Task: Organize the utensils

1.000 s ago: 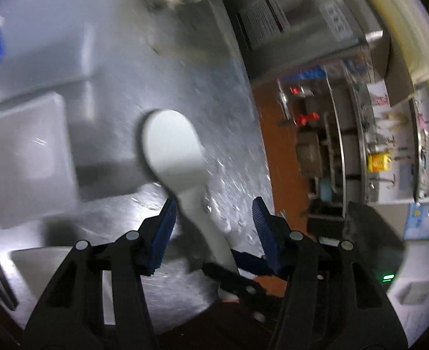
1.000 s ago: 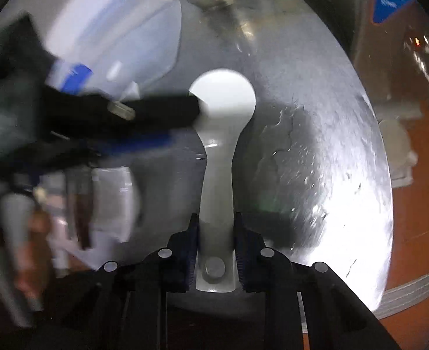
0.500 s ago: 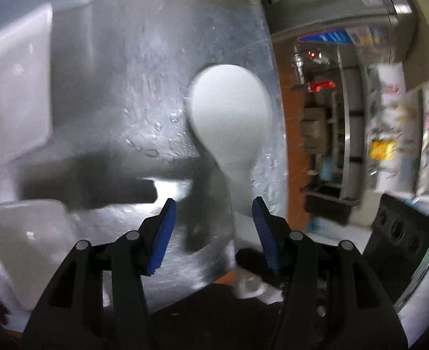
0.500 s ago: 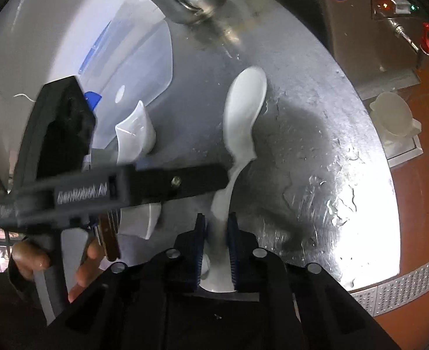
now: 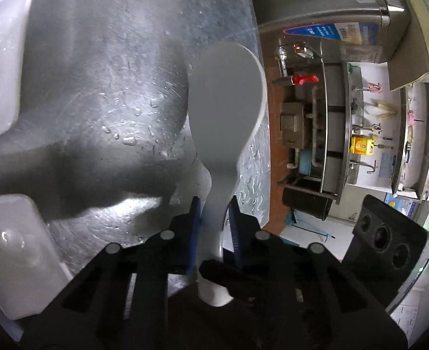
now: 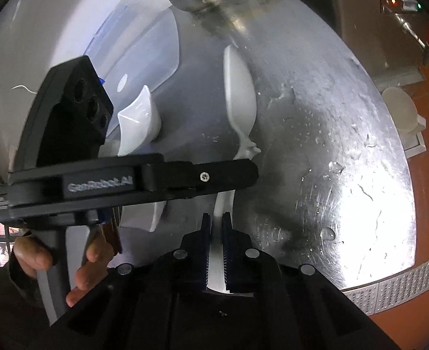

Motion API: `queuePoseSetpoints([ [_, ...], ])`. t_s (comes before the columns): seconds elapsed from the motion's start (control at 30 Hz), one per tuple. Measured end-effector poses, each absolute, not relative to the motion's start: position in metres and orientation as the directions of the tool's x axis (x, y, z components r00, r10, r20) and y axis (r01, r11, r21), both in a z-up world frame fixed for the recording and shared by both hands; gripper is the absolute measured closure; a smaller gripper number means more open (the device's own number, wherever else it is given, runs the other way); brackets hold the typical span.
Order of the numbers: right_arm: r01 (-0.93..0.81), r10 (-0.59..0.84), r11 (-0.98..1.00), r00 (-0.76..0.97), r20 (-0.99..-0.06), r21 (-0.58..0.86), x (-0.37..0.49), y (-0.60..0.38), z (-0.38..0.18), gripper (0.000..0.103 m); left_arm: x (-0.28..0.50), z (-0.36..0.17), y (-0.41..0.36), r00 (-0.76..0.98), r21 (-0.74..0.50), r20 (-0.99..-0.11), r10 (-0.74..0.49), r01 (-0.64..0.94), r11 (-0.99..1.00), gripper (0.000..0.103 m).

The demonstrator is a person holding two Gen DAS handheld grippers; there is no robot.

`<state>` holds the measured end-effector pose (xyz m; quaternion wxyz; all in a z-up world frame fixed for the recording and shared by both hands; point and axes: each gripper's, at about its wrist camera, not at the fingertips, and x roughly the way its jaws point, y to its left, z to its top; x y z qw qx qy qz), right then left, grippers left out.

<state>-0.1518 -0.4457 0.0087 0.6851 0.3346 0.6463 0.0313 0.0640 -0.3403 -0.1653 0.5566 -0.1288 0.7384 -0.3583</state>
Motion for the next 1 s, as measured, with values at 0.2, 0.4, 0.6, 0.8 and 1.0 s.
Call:
queuePoseSetpoints([
  [0.2, 0.306, 0.425, 0.823, 0.231, -0.876, 0.479, -0.14, -0.433, 0.054, 0.094, 0.068, -0.119, -0.325, -0.271, -0.705, -0.709, -0.651, 0.302, 0.642, 0.092],
  [0.4, 0.101, 0.333, 0.914, 0.37, -0.867, 0.394, -0.103, -0.404, 0.139, 0.094, 0.087, -0.032, -0.29, -0.079, -0.744, -0.599, -0.797, 0.422, 0.518, 0.092],
  [0.6, -0.11, 0.306, 0.951, 0.452, -0.838, 0.288, -0.003, -0.362, 0.178, 0.094, 0.167, 0.038, -0.234, 0.16, -0.682, -0.544, -0.824, 0.487, 0.545, 0.093],
  [0.8, -0.082, 0.328, 0.944, 0.317, -0.89, 0.319, 0.119, -0.345, 0.113, 0.095, 0.271, 0.0, -0.229, 0.141, -0.627, -0.691, -0.709, 0.372, 0.685, 0.093],
  [1.0, 0.044, 0.316, 0.946, 0.117, -0.942, 0.322, 0.166, -0.354, 0.025, 0.095, 0.33, -0.094, -0.249, -0.081, -0.605, -0.793, -0.604, 0.218, 0.766, 0.093],
])
